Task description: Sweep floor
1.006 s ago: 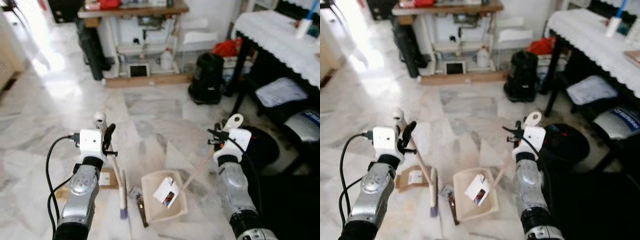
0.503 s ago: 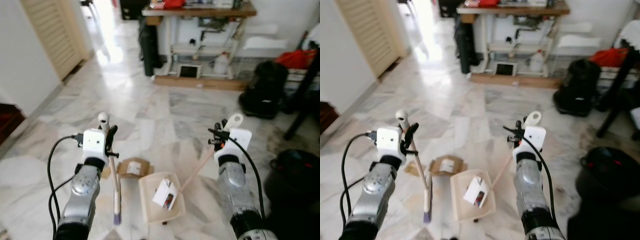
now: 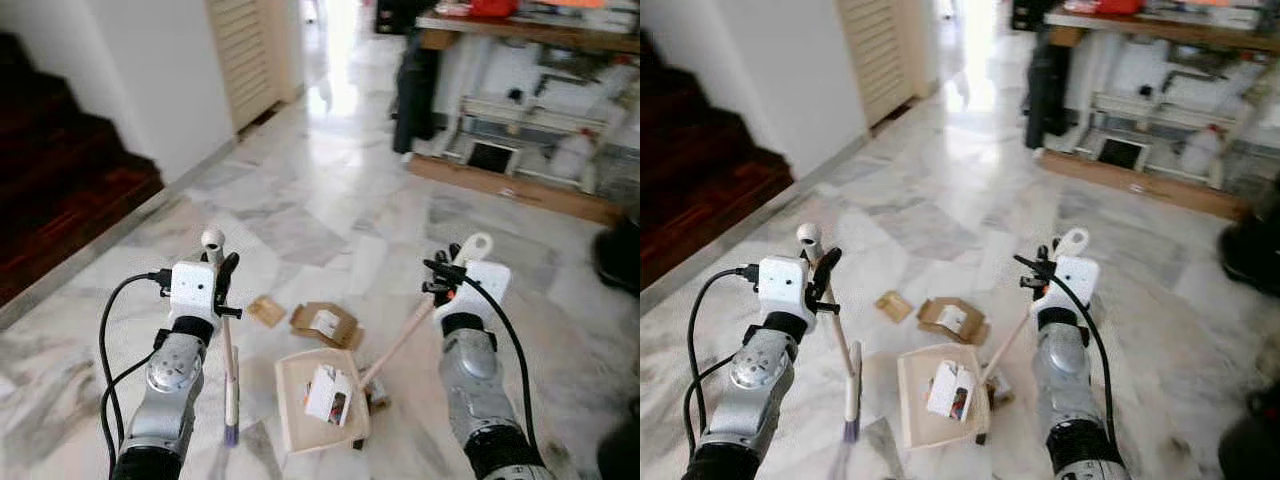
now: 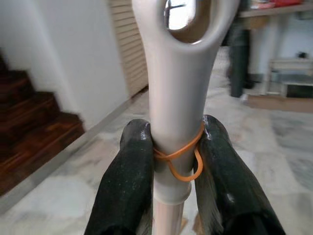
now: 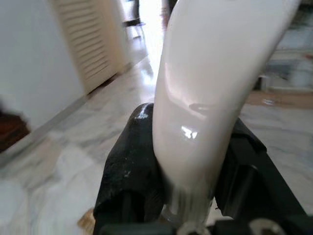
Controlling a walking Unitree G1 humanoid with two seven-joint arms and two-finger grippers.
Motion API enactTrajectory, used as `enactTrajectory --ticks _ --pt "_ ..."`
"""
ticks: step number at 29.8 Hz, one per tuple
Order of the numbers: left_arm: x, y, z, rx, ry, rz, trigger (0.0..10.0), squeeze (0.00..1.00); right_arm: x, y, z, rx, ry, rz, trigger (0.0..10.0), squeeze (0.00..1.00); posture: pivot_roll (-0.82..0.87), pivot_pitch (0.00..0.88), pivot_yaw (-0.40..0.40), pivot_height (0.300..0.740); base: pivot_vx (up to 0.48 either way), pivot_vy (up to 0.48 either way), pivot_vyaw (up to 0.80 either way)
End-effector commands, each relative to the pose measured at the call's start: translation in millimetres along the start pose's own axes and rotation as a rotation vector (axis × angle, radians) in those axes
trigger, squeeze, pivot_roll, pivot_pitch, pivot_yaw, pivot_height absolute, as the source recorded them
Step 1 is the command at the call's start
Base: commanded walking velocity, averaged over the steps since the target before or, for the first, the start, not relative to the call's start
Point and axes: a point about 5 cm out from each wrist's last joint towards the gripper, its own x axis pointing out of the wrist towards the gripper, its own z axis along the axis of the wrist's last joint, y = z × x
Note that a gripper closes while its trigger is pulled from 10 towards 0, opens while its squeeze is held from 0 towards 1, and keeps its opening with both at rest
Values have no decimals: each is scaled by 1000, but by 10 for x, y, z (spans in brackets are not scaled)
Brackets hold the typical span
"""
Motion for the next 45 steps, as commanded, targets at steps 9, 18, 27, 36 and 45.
enactTrajectory --ticks 9,18,27,36,45 --pt "-7 6 64 9 -43 11 10000 0 29 74 117 11 -53 31 10000 0 97 0 14 740 0 0 800" --pt "-6 -7 41 1 -32 13 10000 0 31 106 93 20 -36 52 10000 0 100 0 10 740 0 0 757" --pt "13 -13 34 -14 -25 10 10000 0 57 94 127 31 -42 48 10000 0 74 0 17 740 0 27 0" --pt "26 3 42 -14 -23 14 10000 0 66 107 113 42 -26 55 10000 0 82 0 23 740 0 282 0" --pt "36 19 49 -9 -23 12 10000 0 63 125 97 49 -15 56 10000 0 95 0 26 740 0 329 0"
